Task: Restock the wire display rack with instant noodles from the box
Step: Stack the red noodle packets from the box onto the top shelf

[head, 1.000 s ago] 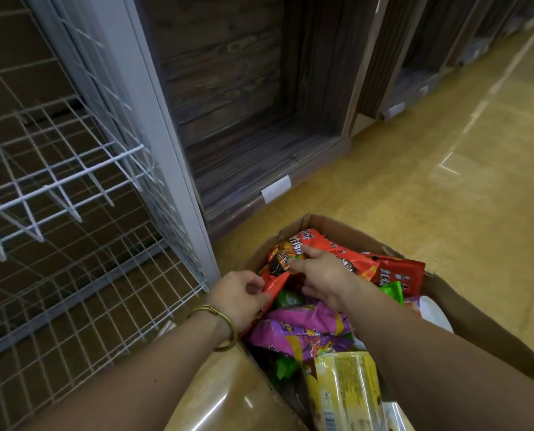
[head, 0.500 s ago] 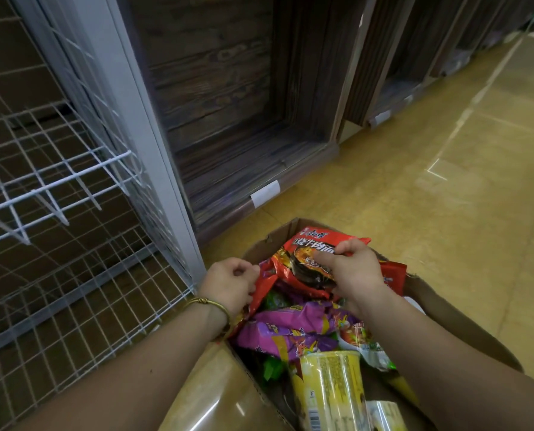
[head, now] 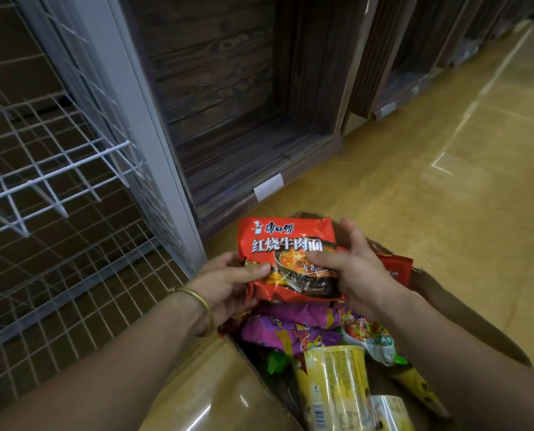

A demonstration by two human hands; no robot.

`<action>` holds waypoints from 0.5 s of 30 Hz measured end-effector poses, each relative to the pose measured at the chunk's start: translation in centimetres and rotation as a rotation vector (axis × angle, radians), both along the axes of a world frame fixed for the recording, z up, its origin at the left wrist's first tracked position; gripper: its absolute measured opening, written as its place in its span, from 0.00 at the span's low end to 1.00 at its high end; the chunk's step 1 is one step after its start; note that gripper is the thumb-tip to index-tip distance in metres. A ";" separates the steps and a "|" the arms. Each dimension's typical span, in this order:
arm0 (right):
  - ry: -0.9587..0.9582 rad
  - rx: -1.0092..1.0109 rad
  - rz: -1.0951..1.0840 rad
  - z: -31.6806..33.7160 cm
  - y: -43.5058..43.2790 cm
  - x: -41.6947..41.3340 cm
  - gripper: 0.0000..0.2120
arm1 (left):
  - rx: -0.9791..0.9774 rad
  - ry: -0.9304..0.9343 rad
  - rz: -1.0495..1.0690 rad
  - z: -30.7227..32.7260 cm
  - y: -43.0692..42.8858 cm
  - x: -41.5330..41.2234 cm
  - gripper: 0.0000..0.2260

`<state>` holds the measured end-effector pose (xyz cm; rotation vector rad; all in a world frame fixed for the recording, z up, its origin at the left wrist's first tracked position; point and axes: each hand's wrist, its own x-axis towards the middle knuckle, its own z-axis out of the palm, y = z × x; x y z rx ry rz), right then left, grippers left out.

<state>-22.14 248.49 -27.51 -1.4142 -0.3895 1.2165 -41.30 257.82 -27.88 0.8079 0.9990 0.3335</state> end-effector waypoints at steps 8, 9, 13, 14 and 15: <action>0.051 -0.084 0.027 -1.3 2.1 -1.9 0.14 | -0.055 -0.083 0.136 -0.4 1.3 -2.7 0.26; 0.048 -0.084 0.034 -1.5 2.2 -2.1 0.14 | -0.070 -0.110 0.142 -0.2 1.4 -2.9 0.24; 0.000 -0.109 -0.023 -2.1 2.7 -2.6 0.12 | -0.086 -0.210 0.206 0.1 1.4 -3.1 0.18; -0.110 -0.151 0.016 -2.3 2.7 -2.7 0.10 | -0.087 -0.234 0.222 0.2 1.4 -3.0 0.17; -0.283 -0.208 0.095 -2.6 2.6 -2.8 0.11 | -0.083 -0.253 0.233 0.3 1.4 -3.0 0.18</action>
